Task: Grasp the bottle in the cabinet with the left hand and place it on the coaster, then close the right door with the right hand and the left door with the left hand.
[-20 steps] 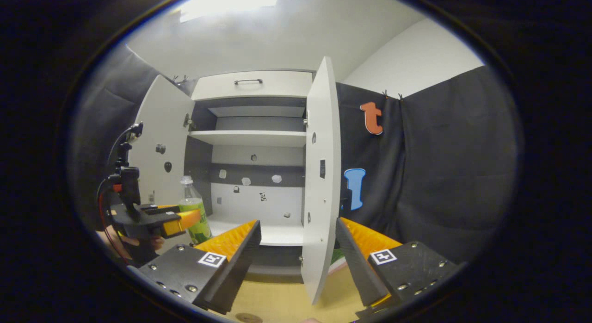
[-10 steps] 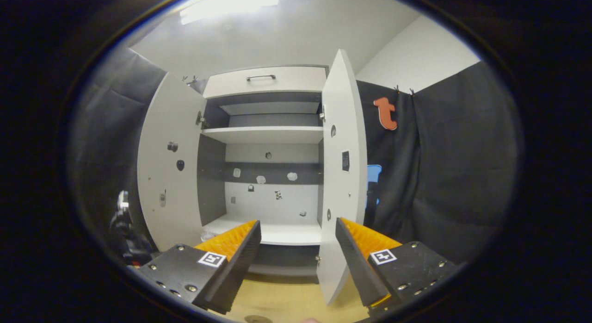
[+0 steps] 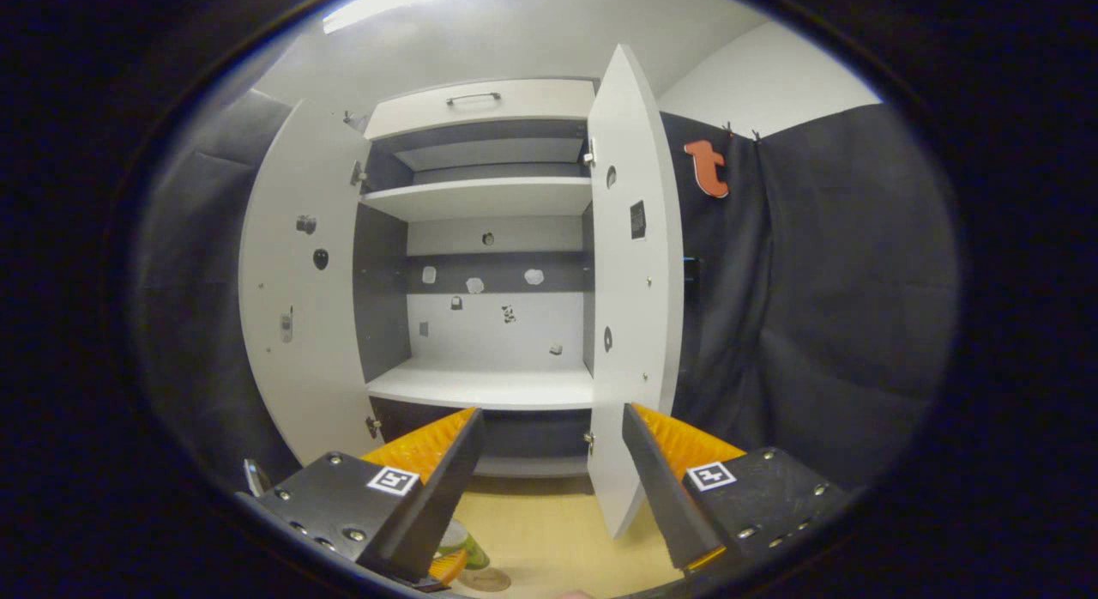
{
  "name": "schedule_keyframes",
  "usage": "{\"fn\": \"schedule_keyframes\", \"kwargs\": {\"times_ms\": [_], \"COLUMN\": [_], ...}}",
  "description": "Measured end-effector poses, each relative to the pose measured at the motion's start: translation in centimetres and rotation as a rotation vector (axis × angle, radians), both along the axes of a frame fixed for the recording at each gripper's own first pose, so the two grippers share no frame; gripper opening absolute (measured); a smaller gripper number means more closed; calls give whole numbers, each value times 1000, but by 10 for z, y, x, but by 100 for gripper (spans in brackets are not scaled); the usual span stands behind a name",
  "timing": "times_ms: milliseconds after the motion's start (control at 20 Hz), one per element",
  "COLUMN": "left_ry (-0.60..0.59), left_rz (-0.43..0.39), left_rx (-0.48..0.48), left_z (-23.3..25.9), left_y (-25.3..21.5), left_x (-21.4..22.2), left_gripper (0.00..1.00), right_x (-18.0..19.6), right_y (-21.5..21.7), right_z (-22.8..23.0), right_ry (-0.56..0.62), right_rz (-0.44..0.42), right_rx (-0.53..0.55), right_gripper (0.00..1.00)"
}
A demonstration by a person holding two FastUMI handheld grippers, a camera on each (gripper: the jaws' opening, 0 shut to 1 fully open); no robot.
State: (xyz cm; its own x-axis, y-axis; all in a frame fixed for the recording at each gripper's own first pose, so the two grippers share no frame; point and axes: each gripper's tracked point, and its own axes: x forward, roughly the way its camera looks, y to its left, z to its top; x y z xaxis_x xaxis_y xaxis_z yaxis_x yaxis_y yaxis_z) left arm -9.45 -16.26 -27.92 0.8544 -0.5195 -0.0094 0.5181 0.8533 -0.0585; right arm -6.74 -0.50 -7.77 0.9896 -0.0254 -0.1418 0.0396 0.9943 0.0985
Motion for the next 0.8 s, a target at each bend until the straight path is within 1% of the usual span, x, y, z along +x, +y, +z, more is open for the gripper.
{"fn": "schedule_keyframes", "kwargs": {"times_ms": [50, 100, 150, 200, 250, 350, 400, 450, 500, 550, 600, 650, 800], "left_ry": [8, 27, 42, 39, 38, 53, 62, 50, 25, 6, -29, -24, -15], "left_rz": [-8, -25, -22, -19, -21, -53, -79, -84, -81, -81, -79, -89, -120], "left_rx": [5, 17, 35, 39, 43, 42, 51, 67, 83, 100, 122, 147, 161], "left_z": [-11, -25, -38, -44, -49, -62, -67, -69, -68, -67, -65, -67, -70], "left_y": [-1, -6, -6, -6, -6, -10, -14, -14, -10, -8, -7, -6, -5], "left_x": [-2, -3, -4, -2, -2, 0, 1, 3, 5, 6, 6, 4, -3], "left_gripper": [77, 78, 78, 78, 78, 78, 78, 78, 79, 82, 78, 77, 77], "right_x": [-2, -3, -4, -6, -6, -8, -8, -9, -9, -8, -8, -7, -6], "right_y": [0, 0, -1, -2, -3, -6, -7, -9, -10, -11, -11, -12, -10], "right_z": [-5, -9, -15, -21, -26, -38, -44, -50, -55, -59, -63, -67, -65], "right_ry": [7, 12, 17, 23, 28, 45, 58, 70, 79, 85, 90, 98, 94], "right_rz": [0, -1, -3, -4, -7, -12, -15, -20, -21, -23, -24, -28, -29], "right_rx": [6, 8, 10, 17, 24, 45, 53, 56, 56, 55, 55, 60, 77], "right_gripper": [98, 98, 98, 95, 98, 98, 95, 95, 98, 98, 98, 98, 98]}}
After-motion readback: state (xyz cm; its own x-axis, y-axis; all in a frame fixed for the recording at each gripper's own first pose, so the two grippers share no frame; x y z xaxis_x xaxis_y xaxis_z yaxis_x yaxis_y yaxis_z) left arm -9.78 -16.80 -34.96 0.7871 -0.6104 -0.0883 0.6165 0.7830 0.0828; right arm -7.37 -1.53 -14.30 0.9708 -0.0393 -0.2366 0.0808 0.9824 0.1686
